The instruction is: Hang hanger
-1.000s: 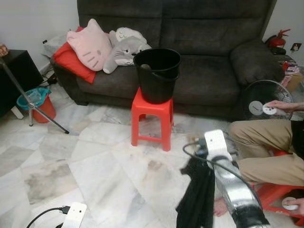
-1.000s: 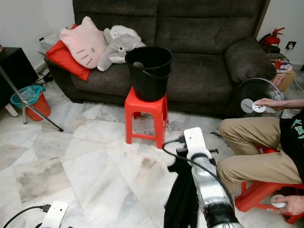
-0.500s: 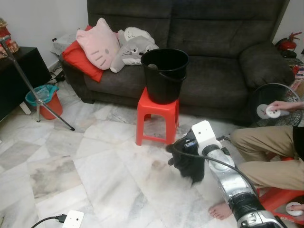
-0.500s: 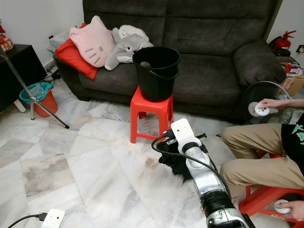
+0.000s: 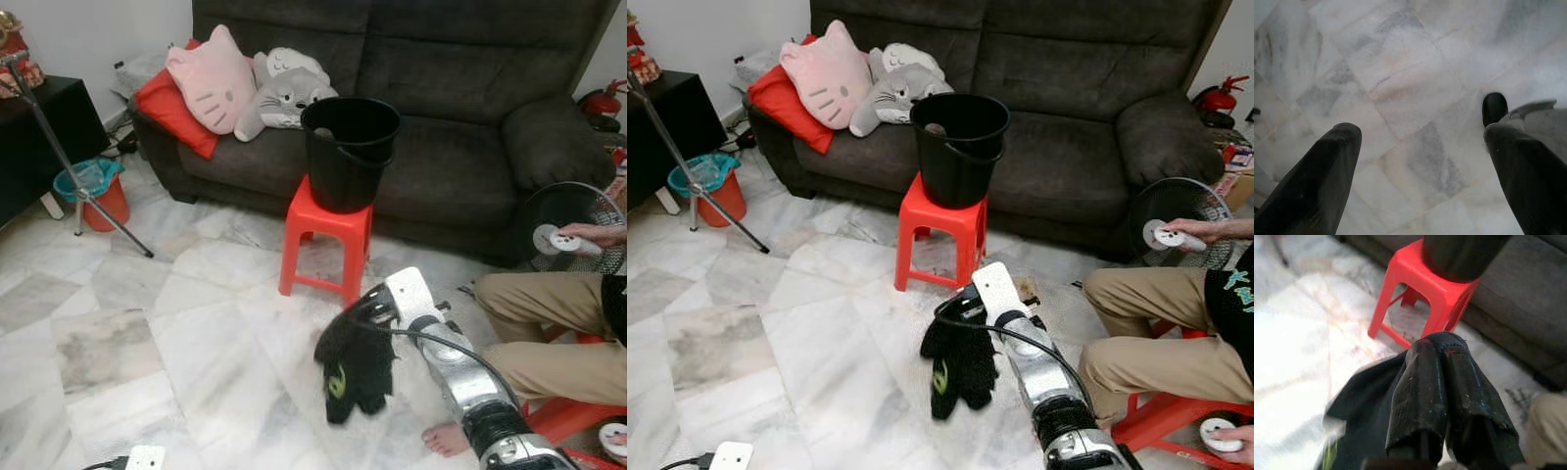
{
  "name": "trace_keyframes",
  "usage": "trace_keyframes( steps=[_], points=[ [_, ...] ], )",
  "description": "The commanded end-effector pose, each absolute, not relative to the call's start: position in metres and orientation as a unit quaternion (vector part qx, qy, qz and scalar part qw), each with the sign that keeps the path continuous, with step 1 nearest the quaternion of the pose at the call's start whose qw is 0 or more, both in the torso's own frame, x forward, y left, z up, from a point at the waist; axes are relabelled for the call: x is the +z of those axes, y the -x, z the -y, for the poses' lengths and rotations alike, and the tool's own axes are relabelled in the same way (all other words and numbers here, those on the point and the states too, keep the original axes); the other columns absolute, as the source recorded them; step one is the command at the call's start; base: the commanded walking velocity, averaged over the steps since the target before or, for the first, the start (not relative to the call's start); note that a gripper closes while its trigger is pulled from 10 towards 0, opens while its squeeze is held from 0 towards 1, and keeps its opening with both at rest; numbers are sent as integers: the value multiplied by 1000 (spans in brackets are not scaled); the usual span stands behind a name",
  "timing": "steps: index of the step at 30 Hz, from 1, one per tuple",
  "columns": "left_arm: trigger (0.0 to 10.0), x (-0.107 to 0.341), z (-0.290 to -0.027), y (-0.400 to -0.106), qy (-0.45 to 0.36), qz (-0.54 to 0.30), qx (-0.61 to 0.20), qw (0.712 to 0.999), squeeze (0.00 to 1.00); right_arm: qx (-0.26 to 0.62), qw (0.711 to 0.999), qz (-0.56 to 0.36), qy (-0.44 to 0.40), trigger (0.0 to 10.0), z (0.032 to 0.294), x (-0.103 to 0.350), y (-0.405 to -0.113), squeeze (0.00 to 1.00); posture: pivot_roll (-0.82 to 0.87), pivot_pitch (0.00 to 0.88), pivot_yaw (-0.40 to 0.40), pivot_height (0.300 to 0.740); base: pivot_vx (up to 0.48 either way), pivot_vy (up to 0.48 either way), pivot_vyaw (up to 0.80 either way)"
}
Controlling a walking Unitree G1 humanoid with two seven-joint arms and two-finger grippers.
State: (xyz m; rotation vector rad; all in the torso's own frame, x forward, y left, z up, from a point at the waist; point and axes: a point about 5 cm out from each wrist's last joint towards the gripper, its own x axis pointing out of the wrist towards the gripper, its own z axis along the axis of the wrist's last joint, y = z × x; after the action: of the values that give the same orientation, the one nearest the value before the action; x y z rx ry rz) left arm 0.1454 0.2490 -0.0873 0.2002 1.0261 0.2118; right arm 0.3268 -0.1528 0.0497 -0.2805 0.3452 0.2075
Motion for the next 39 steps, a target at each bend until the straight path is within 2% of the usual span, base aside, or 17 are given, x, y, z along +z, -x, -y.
trace_keyframes(
  steps=[1, 3, 5, 8, 9, 10, 12, 13, 15, 18, 27, 33, 39],
  points=[
    [10000, -87, -247, -143, -53, -463, 133, 875, 0, 59, 985, -147, 73, 10000, 162, 53, -325, 0, 72, 0, -32, 740, 0, 0, 0],
    [10000, -86, -247, -142, -46, -446, 144, 882, 0, 44, 987, -149, 40, 10000, 165, 47, -319, 0, 79, 0, -36, 740, 0, 0, 0],
    [10000, -58, -267, -175, -64, -332, 153, 929, 0, 29, 988, -149, 6, 10000, 167, 40, -310, 0, 90, 0, -42, 740, 0, 0, 0],
    [10000, -38, -276, -187, -93, -248, 151, 952, 0, 16, 991, -135, 0, 10000, 169, 36, -299, 0, 91, 0, -44, 740, 0, 0, 0],
    [10000, -23, -276, -195, -107, -196, 143, 964, 0, 12, 993, -116, 3, 10000, 170, 38, -294, 0, 91, 0, -48, 740, 0, 0, 0],
    [10000, -23, -276, -195, -107, -196, 143, 964, 0, 12, 993, -116, 3, 10000, 170, 38, -294, 0, 91, 0, -48, 740, 0, 0, 0],
    [10000, 6, -267, -203, -101, -93, 123, 983, 0, -3, 996, -87, -9, 10000, 171, 43, -286, 0, 93, 0, -52, 740, 0, 0, 0],
    [10000, 6, -267, -203, -101, -93, 123, 983, 0, -3, 996, -87, -9, 10000, 171, 43, -286, 0, 93, 0, -52, 740, 0, 0, 0],
    [10000, 26, -252, -209, -91, -38, 86, 991, 0, -4, 998, -66, -11, 10000, 168, 46, -280, 0, 102, 0, -44, 740, 0, 0, 0],
    [10000, 41, -240, -215, -77, -3, 62, 995, 0, -8, 998, -56, -21, 10000, 165, 47, -276, 0, 98, 0, -37, 740, 0, 0, 0],
    [10000, 60, -220, -244, -63, 16, 28, 997, 0, 3, 999, -32, -11, 10000, 162, 60, -281, 0, 39, 0, -29, 740, 0, 0, 0],
    [10000, 61, -207, -249, -64, -2, 3, 998, 0, -13, 999, -45, -11, 10000, 161, 53, -281, 0, 69, 0, -29, 740, 0, 0, 754],
    [10000, 68, -206, -256, -71, 4, 8, 997, 0, 24, 999, -27, -4, 10000, 142, 66, -292, 0, 87, 0, -33, 740, 0, 0, 800]
  ],
)
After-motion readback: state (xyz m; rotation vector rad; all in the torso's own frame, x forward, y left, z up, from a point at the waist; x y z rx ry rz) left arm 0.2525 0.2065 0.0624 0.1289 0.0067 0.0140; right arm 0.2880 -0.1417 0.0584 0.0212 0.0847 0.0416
